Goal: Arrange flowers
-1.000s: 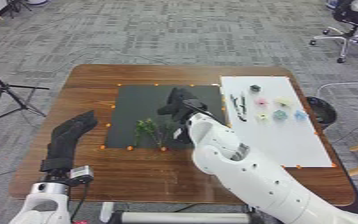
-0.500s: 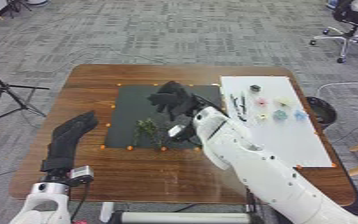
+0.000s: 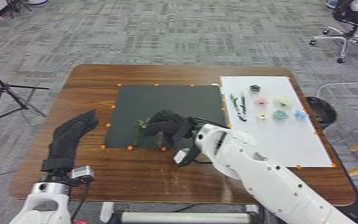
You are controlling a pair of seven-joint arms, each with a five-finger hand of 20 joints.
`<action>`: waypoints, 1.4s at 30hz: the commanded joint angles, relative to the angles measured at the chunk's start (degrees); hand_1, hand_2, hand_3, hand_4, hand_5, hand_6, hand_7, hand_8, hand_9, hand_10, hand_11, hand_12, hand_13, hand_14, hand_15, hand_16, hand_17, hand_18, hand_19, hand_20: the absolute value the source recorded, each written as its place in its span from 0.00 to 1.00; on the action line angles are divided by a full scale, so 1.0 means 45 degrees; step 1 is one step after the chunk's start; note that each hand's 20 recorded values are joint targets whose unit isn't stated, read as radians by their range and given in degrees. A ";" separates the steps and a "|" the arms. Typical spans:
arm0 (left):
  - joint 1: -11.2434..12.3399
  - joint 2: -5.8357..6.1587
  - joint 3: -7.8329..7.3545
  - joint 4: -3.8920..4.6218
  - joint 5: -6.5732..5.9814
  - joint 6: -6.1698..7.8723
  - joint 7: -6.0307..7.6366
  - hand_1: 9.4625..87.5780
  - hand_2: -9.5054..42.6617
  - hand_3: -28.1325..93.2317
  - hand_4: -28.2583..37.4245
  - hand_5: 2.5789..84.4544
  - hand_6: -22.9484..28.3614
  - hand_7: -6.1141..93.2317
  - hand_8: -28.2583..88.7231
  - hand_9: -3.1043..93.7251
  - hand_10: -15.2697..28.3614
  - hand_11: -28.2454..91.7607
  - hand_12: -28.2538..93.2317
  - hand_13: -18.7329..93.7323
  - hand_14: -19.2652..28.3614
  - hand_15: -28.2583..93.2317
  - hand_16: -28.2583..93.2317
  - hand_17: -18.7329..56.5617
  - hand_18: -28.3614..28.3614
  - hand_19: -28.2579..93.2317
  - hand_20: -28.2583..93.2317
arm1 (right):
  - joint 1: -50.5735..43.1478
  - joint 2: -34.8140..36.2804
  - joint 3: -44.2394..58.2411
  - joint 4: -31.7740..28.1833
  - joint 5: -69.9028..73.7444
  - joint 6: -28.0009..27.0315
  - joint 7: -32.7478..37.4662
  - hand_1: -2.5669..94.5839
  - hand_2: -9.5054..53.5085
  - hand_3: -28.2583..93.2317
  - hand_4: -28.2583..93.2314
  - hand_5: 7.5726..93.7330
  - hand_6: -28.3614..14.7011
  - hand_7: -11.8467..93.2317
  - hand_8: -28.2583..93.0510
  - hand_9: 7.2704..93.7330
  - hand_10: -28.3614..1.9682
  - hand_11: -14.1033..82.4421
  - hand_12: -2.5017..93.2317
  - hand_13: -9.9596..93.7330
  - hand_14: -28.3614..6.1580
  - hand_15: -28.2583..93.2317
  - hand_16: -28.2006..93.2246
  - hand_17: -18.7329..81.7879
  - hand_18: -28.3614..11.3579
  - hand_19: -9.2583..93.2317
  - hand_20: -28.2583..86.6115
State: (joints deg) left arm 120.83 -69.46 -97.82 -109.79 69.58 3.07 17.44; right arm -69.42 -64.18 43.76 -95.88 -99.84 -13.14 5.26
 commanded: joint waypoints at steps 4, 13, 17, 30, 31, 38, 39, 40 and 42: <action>-0.0020 -0.0124 0.0127 0.0056 0.0051 -0.0223 0.0061 0.15 0.24 0.83 0.00 0.54 0.51 0.16 0.19 0.49 0.64 0.36 0.34 0.50 0.75 0.34 0.28 0.30 0.75 0.33 0.38 | 0.0035 -0.0126 0.0075 0.0376 -0.0645 0.0268 0.0218 0.23 0.47 0.73 0.12 0.58 0.64 0.37 0.18 0.63 0.56 0.23 0.13 0.96 0.68 0.63 0.51 0.71 0.27 1.00 0.70; 0.0050 -0.0116 0.0113 0.0031 0.0030 -0.0231 0.0074 0.15 0.24 0.83 0.00 0.54 0.51 0.16 0.19 0.49 0.64 0.36 0.34 0.50 0.75 0.34 0.28 0.30 0.75 0.33 0.38 | 0.0080 0.0059 -0.0035 0.0215 -0.0637 0.1091 0.0507 0.23 0.45 0.73 0.13 0.59 0.62 0.36 0.19 0.64 0.53 0.23 0.13 0.97 0.67 0.63 0.51 0.72 0.26 1.00 0.70; 0.0060 -0.0105 0.0108 0.0018 0.0034 -0.0243 0.0072 0.15 0.24 0.83 0.00 0.54 0.51 0.16 0.19 0.49 0.64 0.36 0.34 0.50 0.75 0.35 0.28 0.30 0.75 0.33 0.37 | 0.0122 0.0006 -0.0014 0.0186 -0.0280 0.1103 0.0443 0.22 0.44 0.74 0.13 0.60 0.62 0.36 0.19 0.66 0.52 0.23 0.13 0.97 0.68 0.63 0.51 0.72 0.26 1.00 0.70; 0.0054 -0.0139 0.0114 -0.0006 0.0041 -0.0164 0.0054 0.15 0.24 0.83 0.00 0.54 0.50 0.16 0.19 0.49 0.63 0.36 0.34 0.50 0.75 0.35 0.28 0.29 0.75 0.33 0.37 | -0.0031 0.0468 -0.0038 -0.1313 0.2815 0.3433 -0.0006 0.22 0.38 0.71 0.14 0.66 0.67 0.43 0.17 0.78 0.59 0.26 0.16 0.99 0.72 0.64 0.52 0.75 0.29 1.00 0.74; 0.0052 -0.0120 0.0106 0.0001 0.0016 -0.0180 0.0037 0.15 0.24 0.83 0.00 0.54 0.50 0.16 0.19 0.49 0.64 0.36 0.34 0.50 0.75 0.35 0.28 0.30 0.75 0.33 0.37 | -0.0104 0.0633 0.0028 -0.1464 0.2805 0.3650 0.0092 0.22 0.38 0.71 0.14 0.67 0.66 0.43 0.16 0.80 0.57 0.26 0.16 0.99 0.73 0.64 0.52 0.75 0.28 1.00 0.74; 0.0105 -0.0151 0.0009 -0.0029 0.0034 -0.0197 0.0030 0.15 0.24 0.83 0.00 0.54 0.51 0.16 0.19 0.50 0.65 0.37 0.34 0.50 0.76 0.36 0.28 0.29 0.75 0.33 0.37 | -0.1123 0.1640 0.0649 -0.1680 0.2615 0.3659 0.0612 0.20 0.35 0.73 0.15 0.73 0.61 0.42 0.18 0.84 0.48 0.27 0.19 0.99 0.73 0.65 0.53 0.75 0.28 1.00 0.76; 0.0094 -0.0123 0.0014 -0.0021 0.0012 -0.0183 0.0082 0.15 0.24 0.83 0.00 0.55 0.51 0.16 0.19 0.50 0.66 0.37 0.34 0.50 0.76 0.36 0.28 0.29 0.75 0.33 0.37 | -0.1269 0.1733 0.0746 -0.1702 0.2642 0.3503 0.0733 0.20 0.35 0.73 0.15 0.74 0.60 0.41 0.18 0.84 0.47 0.27 0.19 0.99 0.72 0.65 0.53 0.75 0.27 1.00 0.76; 0.0108 -0.0146 -0.0030 -0.0030 0.0045 -0.0193 0.0054 0.15 0.24 0.83 0.00 0.55 0.52 0.16 0.19 0.50 0.66 0.37 0.34 0.50 0.76 0.36 0.28 0.29 0.75 0.33 0.37 | -0.1363 0.1754 0.0782 -0.1675 0.2598 0.3381 0.0893 0.20 0.35 0.73 0.14 0.74 0.60 0.41 0.18 0.84 0.47 0.27 0.19 0.99 0.72 0.65 0.53 0.75 0.27 1.00 0.76; 0.0133 -0.0145 -0.0109 -0.0022 0.0020 -0.0145 0.0054 0.15 0.23 0.83 0.00 0.55 0.52 0.16 0.19 0.50 0.66 0.37 0.34 0.50 0.76 0.36 0.27 0.29 0.75 0.33 0.37 | -0.1500 0.1746 0.0818 -0.1565 0.2462 0.3149 0.1001 0.20 0.35 0.73 0.14 0.73 0.59 0.40 0.18 0.84 0.46 0.26 0.19 0.99 0.71 0.65 0.53 0.75 0.27 1.00 0.77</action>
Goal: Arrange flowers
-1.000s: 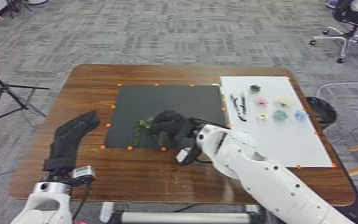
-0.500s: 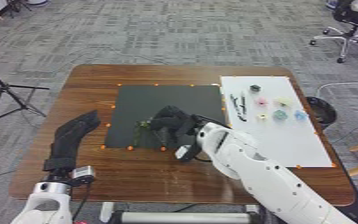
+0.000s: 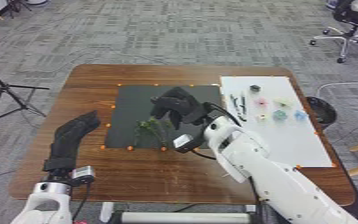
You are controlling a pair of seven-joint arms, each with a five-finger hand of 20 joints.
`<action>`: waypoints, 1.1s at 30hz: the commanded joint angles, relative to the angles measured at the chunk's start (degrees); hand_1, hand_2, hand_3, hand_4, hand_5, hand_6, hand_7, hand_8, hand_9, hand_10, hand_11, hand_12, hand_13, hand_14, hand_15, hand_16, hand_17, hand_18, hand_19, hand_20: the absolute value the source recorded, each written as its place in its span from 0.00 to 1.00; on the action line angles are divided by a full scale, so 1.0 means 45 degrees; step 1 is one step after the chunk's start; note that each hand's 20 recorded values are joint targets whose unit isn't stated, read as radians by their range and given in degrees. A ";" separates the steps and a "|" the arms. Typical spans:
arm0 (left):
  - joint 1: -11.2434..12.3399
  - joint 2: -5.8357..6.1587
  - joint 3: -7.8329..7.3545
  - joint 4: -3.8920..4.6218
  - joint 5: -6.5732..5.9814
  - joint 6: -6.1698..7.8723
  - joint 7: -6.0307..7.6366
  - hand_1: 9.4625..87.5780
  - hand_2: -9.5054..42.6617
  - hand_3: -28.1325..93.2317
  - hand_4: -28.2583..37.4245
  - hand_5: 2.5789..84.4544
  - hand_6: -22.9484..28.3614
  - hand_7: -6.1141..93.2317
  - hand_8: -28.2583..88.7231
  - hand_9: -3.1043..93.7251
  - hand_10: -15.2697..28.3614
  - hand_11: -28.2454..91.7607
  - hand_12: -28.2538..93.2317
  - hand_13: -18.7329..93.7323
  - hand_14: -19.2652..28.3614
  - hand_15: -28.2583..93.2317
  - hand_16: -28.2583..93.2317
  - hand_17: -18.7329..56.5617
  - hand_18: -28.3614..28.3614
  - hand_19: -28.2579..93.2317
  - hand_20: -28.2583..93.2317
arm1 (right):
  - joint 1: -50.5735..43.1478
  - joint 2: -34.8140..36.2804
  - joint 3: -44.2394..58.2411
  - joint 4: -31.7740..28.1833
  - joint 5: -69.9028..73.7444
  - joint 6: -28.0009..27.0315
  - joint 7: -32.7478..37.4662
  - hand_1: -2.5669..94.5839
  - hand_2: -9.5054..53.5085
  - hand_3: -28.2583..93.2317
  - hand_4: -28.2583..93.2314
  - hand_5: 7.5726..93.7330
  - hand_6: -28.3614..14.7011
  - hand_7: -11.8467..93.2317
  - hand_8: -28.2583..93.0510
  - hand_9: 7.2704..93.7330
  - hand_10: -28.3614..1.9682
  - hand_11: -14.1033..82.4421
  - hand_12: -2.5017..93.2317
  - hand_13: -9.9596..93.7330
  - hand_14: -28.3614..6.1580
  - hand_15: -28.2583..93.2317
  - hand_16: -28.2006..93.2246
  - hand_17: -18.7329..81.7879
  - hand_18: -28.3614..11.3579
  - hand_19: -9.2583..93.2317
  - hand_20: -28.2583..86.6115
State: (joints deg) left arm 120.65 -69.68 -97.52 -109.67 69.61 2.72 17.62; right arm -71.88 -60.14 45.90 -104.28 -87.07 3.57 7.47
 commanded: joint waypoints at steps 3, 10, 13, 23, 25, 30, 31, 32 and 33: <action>0.0083 -0.0271 -0.0430 0.0208 -0.0123 0.0270 0.0146 0.14 0.24 0.82 0.00 0.55 0.52 0.16 0.19 0.50 0.66 0.37 0.34 0.50 0.76 0.36 0.27 0.29 0.75 0.33 0.37 | -0.1028 0.0791 0.0319 0.0328 -0.0471 -0.0952 0.0843 0.20 0.35 0.73 0.14 0.72 0.58 0.38 0.19 0.81 0.44 0.25 0.18 0.98 0.70 0.66 0.52 0.75 0.26 1.00 0.76; 0.0087 -0.0147 -0.0521 0.0346 -0.2037 0.2005 0.0363 0.11 0.30 0.82 0.00 0.54 0.52 0.16 0.18 0.50 0.67 0.37 0.33 0.48 0.74 0.32 0.25 0.30 0.72 0.32 0.36 | -0.1055 0.0667 0.0354 0.0327 -0.0598 -0.1394 0.0957 0.22 0.36 0.72 0.14 0.70 0.56 0.36 0.19 0.78 0.45 0.25 0.17 0.98 0.69 0.66 0.52 0.75 0.26 1.00 0.76; 0.0127 -0.0192 -0.0578 0.0326 -0.1924 0.1726 0.0266 0.11 0.30 0.83 0.00 0.53 0.51 0.16 0.19 0.50 0.67 0.37 0.33 0.48 0.73 0.32 0.25 0.30 0.71 0.31 0.36 | -0.1104 0.0638 0.0431 0.0344 -0.0584 -0.1581 0.0951 0.22 0.36 0.72 0.14 0.70 0.56 0.36 0.20 0.78 0.45 0.25 0.17 0.98 0.69 0.66 0.51 0.74 0.26 1.00 0.76; 0.0070 -0.0185 -0.0552 0.0318 -0.1774 0.1413 0.0089 0.11 0.29 0.83 0.00 0.53 0.51 0.16 0.19 0.49 0.66 0.37 0.33 0.48 0.75 0.33 0.26 0.30 0.72 0.33 0.36 | -0.1318 0.0567 0.0006 0.0159 -0.0587 -0.1834 0.1022 0.22 0.36 0.72 0.14 0.70 0.55 0.35 0.20 0.77 0.44 0.25 0.17 0.97 0.68 0.67 0.51 0.75 0.25 1.00 0.76; 0.0041 -0.0189 -0.0551 0.0315 -0.1744 0.1365 0.0074 0.11 0.29 0.83 0.00 0.53 0.51 0.16 0.19 0.49 0.66 0.37 0.33 0.48 0.75 0.34 0.27 0.29 0.73 0.33 0.36 | -0.1363 0.0543 -0.0075 0.0154 -0.0588 -0.1989 0.1000 0.23 0.36 0.71 0.14 0.70 0.55 0.35 0.20 0.77 0.44 0.25 0.17 0.97 0.68 0.67 0.51 0.75 0.25 1.00 0.76; -0.0031 -0.0176 -0.0490 0.0312 -0.1601 0.1270 0.0008 0.11 0.29 0.83 0.00 0.53 0.51 0.16 0.19 0.49 0.66 0.37 0.33 0.48 0.76 0.35 0.26 0.29 0.73 0.33 0.36 | -0.1329 0.0432 -0.0244 0.0209 -0.0665 -0.2112 0.1001 0.24 0.35 0.71 0.15 0.70 0.55 0.35 0.20 0.77 0.42 0.25 0.17 0.97 0.68 0.67 0.51 0.75 0.26 1.00 0.76; -0.0043 -0.0169 -0.0463 0.0317 -0.1617 0.1275 0.0024 0.11 0.29 0.83 0.00 0.53 0.51 0.16 0.19 0.49 0.66 0.37 0.33 0.48 0.76 0.35 0.26 0.29 0.73 0.33 0.36 | -0.1291 0.0409 -0.0261 0.0236 -0.0638 -0.2127 0.0972 0.24 0.35 0.71 0.15 0.70 0.55 0.35 0.20 0.77 0.42 0.25 0.17 0.97 0.68 0.67 0.51 0.75 0.26 1.00 0.76; -0.0074 -0.0175 -0.0435 0.0321 -0.1630 0.1292 0.0034 0.11 0.29 0.83 0.00 0.53 0.51 0.16 0.19 0.49 0.66 0.37 0.33 0.49 0.76 0.35 0.26 0.29 0.73 0.33 0.36 | -0.1234 0.0387 -0.0278 0.0255 -0.0601 -0.2125 0.0976 0.24 0.35 0.71 0.15 0.69 0.55 0.35 0.20 0.77 0.42 0.25 0.17 0.97 0.68 0.67 0.51 0.75 0.26 1.00 0.76; -0.0091 -0.0181 -0.0424 0.0328 -0.1629 0.1281 0.0044 0.11 0.29 0.83 0.00 0.53 0.51 0.17 0.19 0.49 0.66 0.37 0.33 0.48 0.76 0.35 0.26 0.29 0.73 0.33 0.36 | -0.1167 0.0357 -0.0318 0.0291 -0.0625 -0.2075 0.0950 0.24 0.35 0.70 0.15 0.69 0.54 0.35 0.20 0.76 0.42 0.25 0.17 0.97 0.68 0.67 0.51 0.75 0.26 1.00 0.76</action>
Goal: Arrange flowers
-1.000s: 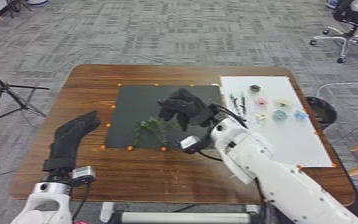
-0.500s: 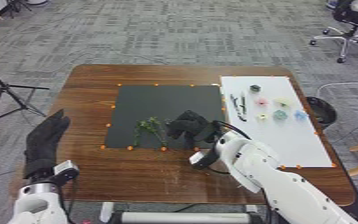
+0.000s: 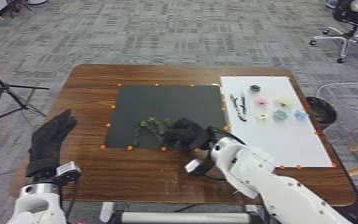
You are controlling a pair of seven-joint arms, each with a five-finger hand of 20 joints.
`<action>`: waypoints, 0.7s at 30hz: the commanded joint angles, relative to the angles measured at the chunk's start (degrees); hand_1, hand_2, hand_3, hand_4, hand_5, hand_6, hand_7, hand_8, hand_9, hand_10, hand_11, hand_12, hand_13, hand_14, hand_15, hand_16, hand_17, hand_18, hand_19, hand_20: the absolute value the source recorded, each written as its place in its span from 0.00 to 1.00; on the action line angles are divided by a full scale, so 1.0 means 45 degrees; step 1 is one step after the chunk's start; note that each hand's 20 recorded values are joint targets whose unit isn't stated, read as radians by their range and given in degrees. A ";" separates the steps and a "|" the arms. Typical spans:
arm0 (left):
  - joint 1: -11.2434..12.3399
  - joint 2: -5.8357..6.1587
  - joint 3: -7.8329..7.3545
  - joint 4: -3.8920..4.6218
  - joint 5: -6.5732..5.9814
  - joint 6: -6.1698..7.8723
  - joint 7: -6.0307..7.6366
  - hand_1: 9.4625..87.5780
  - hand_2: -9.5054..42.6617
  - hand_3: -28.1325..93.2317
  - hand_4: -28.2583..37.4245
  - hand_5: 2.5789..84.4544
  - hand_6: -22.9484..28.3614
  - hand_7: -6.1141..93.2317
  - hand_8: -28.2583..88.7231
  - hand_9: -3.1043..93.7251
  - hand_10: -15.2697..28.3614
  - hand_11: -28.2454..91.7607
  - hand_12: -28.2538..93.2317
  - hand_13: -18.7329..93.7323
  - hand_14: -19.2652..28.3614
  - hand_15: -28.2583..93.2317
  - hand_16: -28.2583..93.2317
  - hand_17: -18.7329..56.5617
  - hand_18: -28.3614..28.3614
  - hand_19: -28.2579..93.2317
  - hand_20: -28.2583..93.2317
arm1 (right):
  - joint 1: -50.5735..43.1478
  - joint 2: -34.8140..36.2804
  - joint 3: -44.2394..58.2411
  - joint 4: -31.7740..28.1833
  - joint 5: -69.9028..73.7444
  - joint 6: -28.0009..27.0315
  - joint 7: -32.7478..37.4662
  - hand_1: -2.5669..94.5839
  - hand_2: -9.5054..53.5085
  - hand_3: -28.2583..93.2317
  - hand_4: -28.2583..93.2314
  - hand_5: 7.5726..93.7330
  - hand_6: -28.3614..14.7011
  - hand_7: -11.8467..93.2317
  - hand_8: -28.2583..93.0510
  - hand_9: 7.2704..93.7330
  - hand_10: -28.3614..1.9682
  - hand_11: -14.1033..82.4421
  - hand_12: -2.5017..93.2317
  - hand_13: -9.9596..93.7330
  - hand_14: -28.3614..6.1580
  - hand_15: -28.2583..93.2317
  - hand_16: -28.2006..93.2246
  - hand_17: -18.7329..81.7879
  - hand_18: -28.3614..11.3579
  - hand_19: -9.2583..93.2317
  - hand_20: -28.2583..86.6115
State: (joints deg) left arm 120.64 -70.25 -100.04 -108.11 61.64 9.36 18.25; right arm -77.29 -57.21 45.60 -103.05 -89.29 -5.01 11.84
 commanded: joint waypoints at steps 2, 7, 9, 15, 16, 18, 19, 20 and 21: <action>-0.0130 -0.0038 0.0183 -0.0003 0.0156 -0.0205 -0.0086 0.11 0.29 0.83 0.00 0.53 0.51 0.17 0.19 0.49 0.66 0.37 0.33 0.48 0.76 0.35 0.26 0.29 0.73 0.33 0.36 | 0.0128 -0.0332 -0.0298 0.0035 -0.0124 -0.0125 -0.0036 0.24 0.35 0.70 0.15 0.69 0.54 0.35 0.20 0.76 0.41 0.25 0.17 0.97 0.68 0.67 0.51 0.75 0.26 1.00 0.76; -0.0133 -0.0068 0.0250 -0.0020 0.0218 -0.0257 -0.0077 0.11 0.29 0.83 0.00 0.53 0.52 0.17 0.19 0.49 0.66 0.38 0.33 0.49 0.77 0.36 0.26 0.29 0.73 0.33 0.36 | 0.0193 -0.0303 -0.0183 0.0008 -0.0227 -0.0213 0.0013 0.25 0.35 0.70 0.15 0.69 0.54 0.35 0.20 0.76 0.41 0.25 0.17 0.97 0.68 0.67 0.51 0.75 0.25 1.00 0.76; -0.0086 -0.0077 0.0229 -0.0053 0.0268 -0.0246 -0.0120 0.11 0.29 0.83 0.00 0.53 0.52 0.17 0.19 0.49 0.66 0.38 0.33 0.48 0.77 0.36 0.26 0.29 0.73 0.33 0.36 | 0.0197 -0.0250 -0.0030 -0.0077 -0.0246 -0.0227 0.0175 0.24 0.35 0.71 0.15 0.69 0.54 0.35 0.20 0.76 0.42 0.25 0.17 0.97 0.68 0.67 0.51 0.75 0.25 1.00 0.76; 0.0042 -0.0078 0.0183 -0.0122 0.0238 -0.0194 -0.0096 0.11 0.29 0.82 0.00 0.53 0.52 0.17 0.19 0.49 0.66 0.38 0.33 0.49 0.77 0.37 0.26 0.29 0.74 0.33 0.36 | 0.0712 0.0173 -0.0117 -0.0310 -0.0747 0.0123 0.0554 0.24 0.35 0.71 0.15 0.71 0.54 0.36 0.20 0.79 0.41 0.26 0.18 0.97 0.67 0.67 0.51 0.75 0.25 1.00 0.77; 0.0012 -0.0083 0.0191 -0.0112 0.0253 -0.0207 -0.0101 0.11 0.29 0.83 0.00 0.53 0.52 0.17 0.19 0.49 0.66 0.38 0.33 0.49 0.77 0.37 0.26 0.29 0.74 0.33 0.36 | 0.0856 0.0222 -0.0199 -0.0290 -0.0844 0.0168 0.0661 0.23 0.34 0.71 0.15 0.72 0.54 0.36 0.20 0.80 0.41 0.26 0.18 0.97 0.67 0.68 0.51 0.75 0.25 1.00 0.77; 0.0008 -0.0073 0.0220 -0.0111 0.0232 -0.0203 -0.0096 0.11 0.29 0.82 0.00 0.53 0.52 0.17 0.19 0.49 0.66 0.38 0.33 0.49 0.77 0.37 0.26 0.29 0.74 0.33 0.36 | 0.1050 0.0223 -0.0317 -0.0152 -0.1069 0.0074 0.0764 0.23 0.34 0.71 0.15 0.72 0.54 0.36 0.20 0.80 0.41 0.26 0.18 0.97 0.67 0.68 0.51 0.75 0.25 1.00 0.77; 0.0017 -0.0083 0.0224 -0.0123 0.0247 -0.0206 -0.0094 0.11 0.29 0.82 0.00 0.53 0.52 0.17 0.19 0.49 0.66 0.38 0.33 0.49 0.77 0.37 0.26 0.29 0.74 0.33 0.36 | 0.1143 0.0218 -0.0440 -0.0077 -0.1077 0.0136 0.0837 0.23 0.34 0.71 0.15 0.72 0.54 0.36 0.20 0.80 0.41 0.26 0.18 0.97 0.67 0.68 0.51 0.75 0.25 1.00 0.77; 0.0006 -0.0086 0.0242 -0.0120 0.0252 -0.0219 -0.0078 0.11 0.29 0.83 0.00 0.53 0.52 0.17 0.19 0.49 0.66 0.38 0.33 0.49 0.77 0.37 0.26 0.29 0.74 0.33 0.36 | 0.1197 0.0183 -0.0496 -0.0019 -0.1131 0.0047 0.0940 0.23 0.34 0.71 0.15 0.72 0.54 0.36 0.20 0.80 0.42 0.26 0.18 0.97 0.67 0.68 0.51 0.75 0.25 1.00 0.77; 0.0033 -0.0104 0.0232 -0.0148 0.0258 -0.0240 -0.0085 0.10 0.29 0.83 0.00 0.53 0.52 0.17 0.19 0.49 0.66 0.38 0.33 0.49 0.77 0.37 0.26 0.29 0.74 0.33 0.36 | 0.1220 0.0107 -0.0500 0.0069 -0.1212 -0.0126 0.0969 0.23 0.34 0.71 0.15 0.71 0.54 0.36 0.20 0.79 0.42 0.26 0.18 0.97 0.67 0.68 0.51 0.75 0.25 1.00 0.77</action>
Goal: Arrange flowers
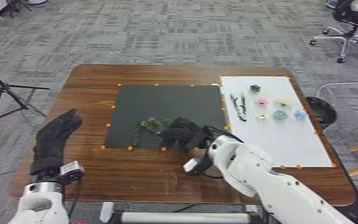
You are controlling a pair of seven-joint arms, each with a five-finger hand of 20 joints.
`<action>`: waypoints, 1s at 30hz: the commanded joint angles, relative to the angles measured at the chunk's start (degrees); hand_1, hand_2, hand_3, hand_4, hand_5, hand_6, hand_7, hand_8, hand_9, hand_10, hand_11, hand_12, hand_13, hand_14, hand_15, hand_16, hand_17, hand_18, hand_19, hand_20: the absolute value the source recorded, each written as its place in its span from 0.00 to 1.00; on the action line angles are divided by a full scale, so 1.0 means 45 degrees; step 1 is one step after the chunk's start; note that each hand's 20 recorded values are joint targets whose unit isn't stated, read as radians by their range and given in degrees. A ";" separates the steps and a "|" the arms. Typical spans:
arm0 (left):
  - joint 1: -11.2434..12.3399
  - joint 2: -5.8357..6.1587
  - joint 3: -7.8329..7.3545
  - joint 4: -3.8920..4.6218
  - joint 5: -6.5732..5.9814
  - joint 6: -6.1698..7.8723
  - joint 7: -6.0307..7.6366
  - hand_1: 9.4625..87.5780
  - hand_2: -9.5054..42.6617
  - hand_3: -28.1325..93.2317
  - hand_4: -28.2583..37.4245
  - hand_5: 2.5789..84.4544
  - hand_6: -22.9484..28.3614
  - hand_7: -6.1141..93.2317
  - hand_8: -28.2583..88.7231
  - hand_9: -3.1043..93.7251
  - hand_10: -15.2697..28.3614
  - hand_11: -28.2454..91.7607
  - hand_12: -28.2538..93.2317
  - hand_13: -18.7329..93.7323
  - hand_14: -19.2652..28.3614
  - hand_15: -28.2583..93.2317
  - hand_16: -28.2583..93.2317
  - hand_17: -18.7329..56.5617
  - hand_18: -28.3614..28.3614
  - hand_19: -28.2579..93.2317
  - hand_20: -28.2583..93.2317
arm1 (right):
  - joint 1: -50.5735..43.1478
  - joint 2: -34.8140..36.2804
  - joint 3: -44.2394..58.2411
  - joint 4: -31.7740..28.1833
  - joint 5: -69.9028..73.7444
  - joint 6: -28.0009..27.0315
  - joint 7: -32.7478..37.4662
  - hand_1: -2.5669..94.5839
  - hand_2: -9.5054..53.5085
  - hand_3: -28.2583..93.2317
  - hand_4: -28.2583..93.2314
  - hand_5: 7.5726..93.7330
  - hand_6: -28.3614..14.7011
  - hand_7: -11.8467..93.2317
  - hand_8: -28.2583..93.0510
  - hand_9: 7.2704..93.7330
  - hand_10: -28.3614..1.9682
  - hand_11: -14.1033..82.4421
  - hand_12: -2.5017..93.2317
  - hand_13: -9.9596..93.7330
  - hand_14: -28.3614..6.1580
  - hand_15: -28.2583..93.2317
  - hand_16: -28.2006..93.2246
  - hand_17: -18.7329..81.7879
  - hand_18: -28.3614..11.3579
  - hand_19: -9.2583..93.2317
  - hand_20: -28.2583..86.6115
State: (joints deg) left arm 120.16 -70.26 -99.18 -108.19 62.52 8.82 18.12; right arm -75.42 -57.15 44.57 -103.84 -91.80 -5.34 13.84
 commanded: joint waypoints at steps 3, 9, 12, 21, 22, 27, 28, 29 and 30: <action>0.0174 -0.0102 0.0030 -0.0157 0.0064 -0.0181 -0.0049 0.11 0.29 0.83 0.00 0.53 0.52 0.17 0.19 0.49 0.66 0.38 0.33 0.49 0.77 0.37 0.26 0.29 0.74 0.33 0.36 | 0.1026 -0.0156 -0.0477 0.0556 -0.0883 -0.0417 0.0700 0.24 0.34 0.70 0.15 0.70 0.54 0.35 0.20 0.77 0.43 0.25 0.17 0.97 0.68 0.68 0.51 0.75 0.25 1.00 0.77; 0.0184 -0.0143 0.0039 -0.0186 0.0098 -0.0272 -0.0049 0.10 0.29 0.83 0.00 0.53 0.52 0.17 0.19 0.49 0.66 0.38 0.33 0.49 0.77 0.38 0.26 0.29 0.74 0.33 0.36 | 0.1329 -0.0591 -0.0827 0.0939 -0.1133 -0.1047 0.0885 0.27 0.34 0.67 0.16 0.69 0.54 0.34 0.20 0.75 0.43 0.25 0.17 0.97 0.68 0.67 0.50 0.75 0.26 1.00 0.77; 0.0194 -0.0135 0.0043 -0.0189 0.0088 -0.0292 -0.0019 0.10 0.29 0.83 0.00 0.53 0.52 0.17 0.19 0.49 0.66 0.38 0.33 0.49 0.78 0.38 0.26 0.29 0.74 0.33 0.36 | 0.1354 -0.0680 -0.1004 0.0927 -0.1086 -0.1084 0.0854 0.28 0.34 0.66 0.16 0.69 0.53 0.34 0.20 0.75 0.43 0.24 0.16 0.97 0.68 0.67 0.50 0.75 0.26 1.00 0.76; 0.0225 -0.0158 0.0069 -0.0193 0.0063 -0.0301 0.0011 0.10 0.29 0.82 0.00 0.53 0.52 0.17 0.19 0.49 0.66 0.38 0.33 0.49 0.78 0.38 0.26 0.29 0.74 0.34 0.36 | 0.1414 -0.0707 -0.1128 0.0731 -0.1053 -0.0992 0.0730 0.29 0.34 0.65 0.17 0.68 0.52 0.33 0.20 0.74 0.43 0.24 0.16 0.97 0.69 0.67 0.51 0.75 0.26 1.00 0.76; 0.0222 -0.0168 0.0067 -0.0199 0.0085 -0.0308 -0.0019 0.11 0.29 0.82 0.00 0.53 0.52 0.17 0.19 0.49 0.66 0.39 0.33 0.49 0.78 0.38 0.26 0.29 0.74 0.34 0.37 | 0.1351 -0.0687 -0.0991 0.0703 -0.1080 -0.1070 0.0795 0.29 0.34 0.65 0.17 0.68 0.52 0.33 0.20 0.74 0.43 0.24 0.16 0.97 0.69 0.67 0.51 0.75 0.26 1.00 0.76; 0.0219 -0.0095 0.0043 -0.0203 0.0071 -0.0315 -0.0059 0.10 0.29 0.82 0.00 0.54 0.52 0.17 0.19 0.49 0.66 0.38 0.33 0.49 0.78 0.38 0.26 0.29 0.74 0.34 0.36 | 0.1354 -0.0468 -0.0588 0.0561 -0.0978 -0.0236 0.1068 0.28 0.34 0.66 0.17 0.69 0.53 0.34 0.20 0.75 0.42 0.25 0.17 0.97 0.68 0.67 0.51 0.75 0.26 1.00 0.76; 0.0200 -0.0082 0.0051 -0.0187 0.0071 -0.0328 -0.0053 0.10 0.29 0.82 0.00 0.54 0.52 0.17 0.19 0.49 0.66 0.38 0.33 0.49 0.78 0.38 0.26 0.29 0.74 0.34 0.36 | 0.1412 -0.0413 -0.0571 0.0495 -0.0982 0.0087 0.1080 0.28 0.34 0.66 0.17 0.69 0.53 0.34 0.20 0.75 0.43 0.25 0.17 0.97 0.68 0.67 0.51 0.75 0.26 1.00 0.77; 0.0207 -0.0083 0.0049 -0.0198 0.0067 -0.0325 -0.0070 0.10 0.29 0.82 0.00 0.54 0.52 0.17 0.19 0.49 0.66 0.38 0.33 0.49 0.78 0.38 0.26 0.29 0.74 0.34 0.36 | 0.1448 -0.0394 -0.0525 0.0425 -0.1019 0.0346 0.1038 0.27 0.34 0.67 0.17 0.69 0.53 0.34 0.20 0.76 0.43 0.26 0.17 0.97 0.68 0.67 0.51 0.75 0.26 1.00 0.77; 0.0195 -0.0069 0.0054 -0.0198 0.0067 -0.0336 -0.0083 0.10 0.29 0.82 0.00 0.54 0.52 0.17 0.19 0.49 0.66 0.38 0.33 0.49 0.78 0.38 0.26 0.29 0.74 0.34 0.36 | 0.1491 -0.0352 -0.0541 0.0312 -0.1056 0.0714 0.1004 0.27 0.33 0.67 0.17 0.70 0.53 0.35 0.20 0.76 0.42 0.26 0.17 0.97 0.68 0.68 0.51 0.75 0.25 1.00 0.77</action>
State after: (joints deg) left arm 120.60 -70.48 -99.10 -108.63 62.66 8.00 18.16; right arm -69.34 -60.13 40.51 -100.70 -96.07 -9.00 17.78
